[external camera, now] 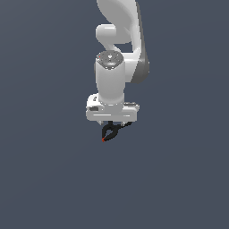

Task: Pick up the object and move it to a goal position.

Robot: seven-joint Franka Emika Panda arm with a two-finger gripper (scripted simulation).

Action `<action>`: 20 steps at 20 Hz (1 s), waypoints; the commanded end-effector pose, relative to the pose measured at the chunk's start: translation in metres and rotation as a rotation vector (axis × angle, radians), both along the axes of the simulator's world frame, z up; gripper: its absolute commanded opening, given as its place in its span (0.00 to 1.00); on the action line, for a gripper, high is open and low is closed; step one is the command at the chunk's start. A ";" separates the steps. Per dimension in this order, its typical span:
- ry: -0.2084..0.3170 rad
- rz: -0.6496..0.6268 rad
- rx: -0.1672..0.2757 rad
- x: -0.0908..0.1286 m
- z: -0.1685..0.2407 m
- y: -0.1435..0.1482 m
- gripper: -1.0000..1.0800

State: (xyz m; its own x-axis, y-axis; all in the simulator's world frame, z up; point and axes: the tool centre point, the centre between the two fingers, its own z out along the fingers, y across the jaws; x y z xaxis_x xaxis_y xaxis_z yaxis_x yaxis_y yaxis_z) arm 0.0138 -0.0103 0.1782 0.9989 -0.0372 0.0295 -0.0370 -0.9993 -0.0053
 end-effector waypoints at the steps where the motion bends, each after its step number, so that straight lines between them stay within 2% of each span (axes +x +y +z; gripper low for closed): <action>1: 0.000 0.000 0.000 0.000 0.000 0.000 0.62; 12: 0.011 -0.019 -0.006 -0.002 0.002 -0.011 0.62; 20: 0.064 -0.114 0.053 -0.012 -0.017 -0.007 0.62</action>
